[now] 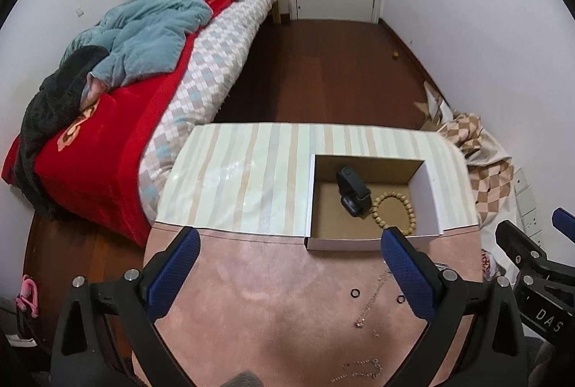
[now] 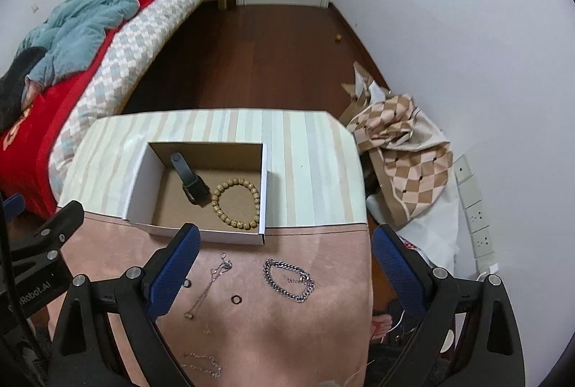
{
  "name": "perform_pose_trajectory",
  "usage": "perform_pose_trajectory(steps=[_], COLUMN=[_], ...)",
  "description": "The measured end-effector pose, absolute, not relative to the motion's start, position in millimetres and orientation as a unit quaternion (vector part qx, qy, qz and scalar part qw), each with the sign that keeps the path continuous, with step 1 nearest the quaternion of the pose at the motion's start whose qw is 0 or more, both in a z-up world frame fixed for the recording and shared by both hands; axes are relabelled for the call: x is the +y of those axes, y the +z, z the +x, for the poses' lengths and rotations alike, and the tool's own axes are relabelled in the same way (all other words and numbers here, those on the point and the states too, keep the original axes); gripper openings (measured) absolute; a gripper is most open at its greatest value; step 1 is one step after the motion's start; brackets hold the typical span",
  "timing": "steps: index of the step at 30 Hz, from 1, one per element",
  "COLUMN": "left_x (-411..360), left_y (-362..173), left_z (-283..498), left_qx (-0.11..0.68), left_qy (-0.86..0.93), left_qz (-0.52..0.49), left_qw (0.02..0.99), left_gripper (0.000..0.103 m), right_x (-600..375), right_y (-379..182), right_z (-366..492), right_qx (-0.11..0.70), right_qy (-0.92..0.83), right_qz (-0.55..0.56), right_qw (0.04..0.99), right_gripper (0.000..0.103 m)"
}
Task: Organize jewelry
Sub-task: 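Open both tools inside the white box and lift them out, then grasp the thick silver chain bracelet with the right tool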
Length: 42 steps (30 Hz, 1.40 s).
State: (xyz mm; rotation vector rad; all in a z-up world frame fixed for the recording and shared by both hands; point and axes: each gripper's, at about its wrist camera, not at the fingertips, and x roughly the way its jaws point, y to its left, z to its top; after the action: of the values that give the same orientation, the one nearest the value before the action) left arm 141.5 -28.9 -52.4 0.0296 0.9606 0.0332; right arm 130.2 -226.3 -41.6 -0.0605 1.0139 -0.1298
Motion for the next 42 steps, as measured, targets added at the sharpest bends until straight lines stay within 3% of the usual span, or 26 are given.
perform_pose_trajectory(steps=[11, 18, 27, 32, 42], left_x=[-28, -27, -24, -30, -39], left_y=[-9, -21, -131, -189, -224], left_z=[100, 92, 103, 111, 109], left_qx=[0.423, 0.42, 0.486, 0.537, 0.568], left_qy=[0.014, 0.032, 0.063, 0.078, 0.08], left_qz=[0.005, 0.002, -0.013, -0.005, -0.003], left_qw=[0.906, 0.907, 0.872, 0.84, 0.819], left_gripper=[0.103, 0.103, 0.103, 0.103, 0.103], right_x=[-223, -238, -289, -316, -333], right_y=[20, 22, -93, -166, -229], right_z=[70, 52, 72, 87, 109], right_qx=[0.424, 0.423, 0.509, 0.548, 0.568], right_qy=[-0.061, -0.055, -0.073, -0.091, -0.082], right_qz=[-0.014, 0.027, 0.094, 0.114, 0.131], right_qw=[0.903, 0.904, 0.853, 0.824, 0.809], right_gripper=[0.098, 0.098, 0.098, 0.078, 0.057])
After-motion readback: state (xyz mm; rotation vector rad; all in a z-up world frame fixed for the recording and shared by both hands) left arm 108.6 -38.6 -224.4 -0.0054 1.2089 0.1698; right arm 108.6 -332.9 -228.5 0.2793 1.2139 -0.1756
